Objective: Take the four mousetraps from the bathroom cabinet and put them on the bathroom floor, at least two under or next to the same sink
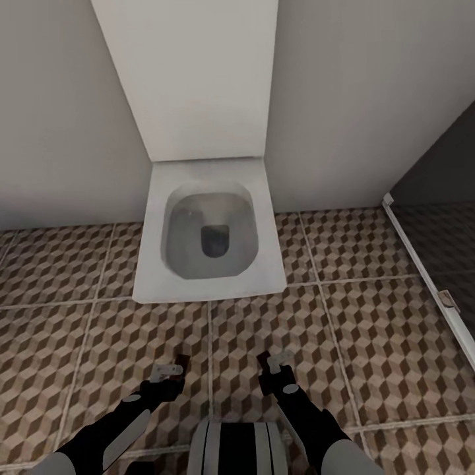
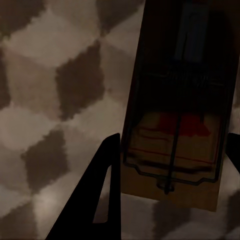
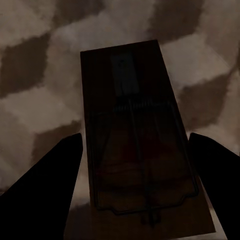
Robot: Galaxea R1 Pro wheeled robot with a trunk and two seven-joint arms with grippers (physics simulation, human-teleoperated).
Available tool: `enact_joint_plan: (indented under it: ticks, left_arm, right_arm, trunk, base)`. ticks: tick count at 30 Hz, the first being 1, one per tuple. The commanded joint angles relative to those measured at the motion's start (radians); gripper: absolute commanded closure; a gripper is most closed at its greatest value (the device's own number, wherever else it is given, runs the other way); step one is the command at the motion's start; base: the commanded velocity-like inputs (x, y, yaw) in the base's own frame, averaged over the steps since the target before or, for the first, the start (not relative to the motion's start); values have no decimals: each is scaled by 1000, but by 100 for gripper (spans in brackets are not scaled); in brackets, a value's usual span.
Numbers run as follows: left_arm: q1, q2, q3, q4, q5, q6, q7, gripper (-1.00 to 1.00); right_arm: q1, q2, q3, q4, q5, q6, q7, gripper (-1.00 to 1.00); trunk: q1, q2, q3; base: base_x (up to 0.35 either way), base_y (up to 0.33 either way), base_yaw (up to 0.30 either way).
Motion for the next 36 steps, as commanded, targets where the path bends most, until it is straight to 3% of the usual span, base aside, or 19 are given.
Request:
enact_joint_plan:
  ticks: [1,7,11,16,21,36]
  left_arm:
    - [-1,1,-6,-3,5,2,12,100]
    - [-1,-4,-8,-1,5,-1,10,100]
    - [-1,-9,-57,2,3,-13,9,100]
    - [-1,-9,-73,7,-3,-64,9,100]
    - [-1,-9,-76,15,-23,-99,7,100]
    - [-1,-9,-72,16,-27,-102,7,100]
  right_arm:
    - [0,0,4,-2,11,9,-5,100]
    - [0,3,5,-14,11,7,-5,100]
    - [0,3,7,-40,11,2,-3,100]
    - [0,3,11,-45,11,-47,-2,100]
    - [0,4,46,-46,11,-63,-2,100]
    - [0,3,52,-45,9,-64,-2,100]
  trunk:
    - [0,0,-1]
    - [0,0,-2]
    - [0,0,-2]
    - [0,0,-2]
    - [0,0,-2]
    - [0,0,-2]
  base:
    - [0,0,0]
    - [0,0,0]
    - [0,0,0]
    - [0,0,0]
    - [0,0,0]
    - [120,0,0]
